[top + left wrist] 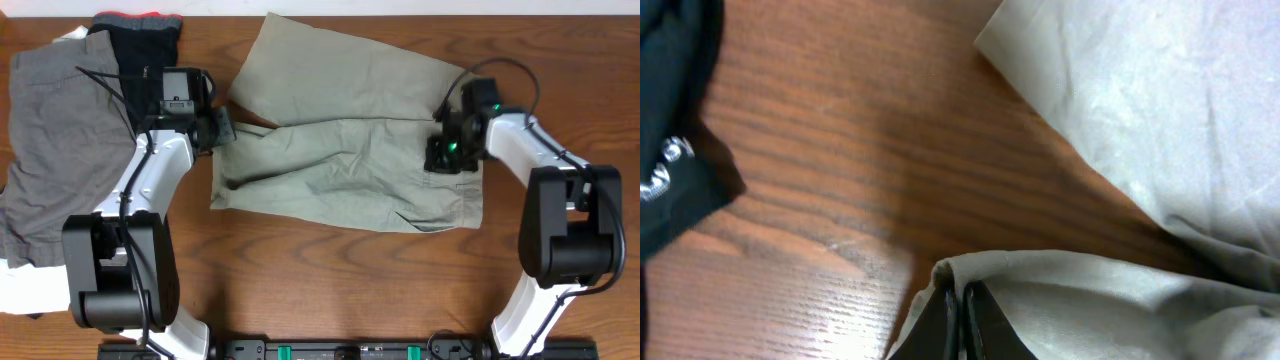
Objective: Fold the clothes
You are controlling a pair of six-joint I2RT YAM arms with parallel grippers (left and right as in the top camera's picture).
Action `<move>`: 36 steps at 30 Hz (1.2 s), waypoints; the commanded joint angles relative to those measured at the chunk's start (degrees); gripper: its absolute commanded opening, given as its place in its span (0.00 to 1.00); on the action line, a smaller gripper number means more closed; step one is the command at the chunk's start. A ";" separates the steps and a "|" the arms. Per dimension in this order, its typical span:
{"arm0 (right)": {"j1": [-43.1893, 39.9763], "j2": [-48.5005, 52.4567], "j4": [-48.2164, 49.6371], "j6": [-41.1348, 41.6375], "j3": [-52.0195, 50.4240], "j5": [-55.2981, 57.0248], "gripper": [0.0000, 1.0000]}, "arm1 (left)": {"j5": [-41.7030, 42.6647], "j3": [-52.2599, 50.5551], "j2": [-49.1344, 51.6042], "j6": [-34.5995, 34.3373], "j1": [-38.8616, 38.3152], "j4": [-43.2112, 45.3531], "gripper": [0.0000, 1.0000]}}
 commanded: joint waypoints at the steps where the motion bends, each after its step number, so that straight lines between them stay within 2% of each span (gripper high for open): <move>1: 0.09 0.70 4.48 5.22 -5.73 1.95 0.01 | -1.18 1.16 -1.11 5.75 0.04 1.49 0.06; 7: -0.57 0.70 12.00 8.17 -12.35 3.10 0.01 | -7.63 1.16 -1.11 8.81 0.04 4.00 0.06; 13: -0.57 2.16 13.66 8.81 -15.04 4.92 0.01 | -21.86 1.16 -1.11 13.42 0.04 7.91 0.06; 17: -0.68 4.24 14.49 9.55 -15.06 4.85 0.01 | -30.38 1.16 -1.11 13.42 0.04 14.80 0.06; 19: -0.74 4.76 14.91 9.55 -15.06 4.66 0.01 | -30.91 1.16 -1.11 13.42 0.04 17.92 0.06; 20: -0.79 4.79 14.97 9.55 -15.06 4.63 0.01 | -30.88 1.16 -1.11 13.40 0.04 19.26 0.15; 21: -0.83 4.81 15.15 9.53 -15.06 4.66 0.01 | -30.91 1.16 -1.18 13.40 0.04 19.85 0.41; 23: -0.94 4.81 15.50 9.53 -15.02 4.37 0.01 | -30.86 1.16 -1.62 13.33 -0.02 19.34 0.73; 24: -1.07 4.81 15.78 9.53 -15.02 3.91 0.01 | -30.84 1.16 -2.08 12.98 -0.22 17.79 0.83; 25: -1.22 4.81 16.00 9.51 -15.02 3.30 0.01 | -30.73 1.18 -2.64 12.44 -0.44 15.74 0.88; 28: -1.57 4.81 16.44 9.51 -14.99 1.77 0.01 | -25.22 1.18 -5.97 11.17 -1.55 3.69 0.93; 32: -1.75 4.81 16.61 9.49 -14.99 1.42 0.01 | -7.65 1.16 -10.29 9.20 -1.75 -14.51 0.93; 34: -1.75 4.81 16.61 9.27 -14.99 1.42 0.01 | -1.84 1.09 -10.73 9.20 -1.62 -21.31 0.93; 36: -1.75 4.81 16.65 9.22 -14.99 1.44 0.01 | -0.11 0.37 -10.45 9.18 -1.64 -25.14 0.93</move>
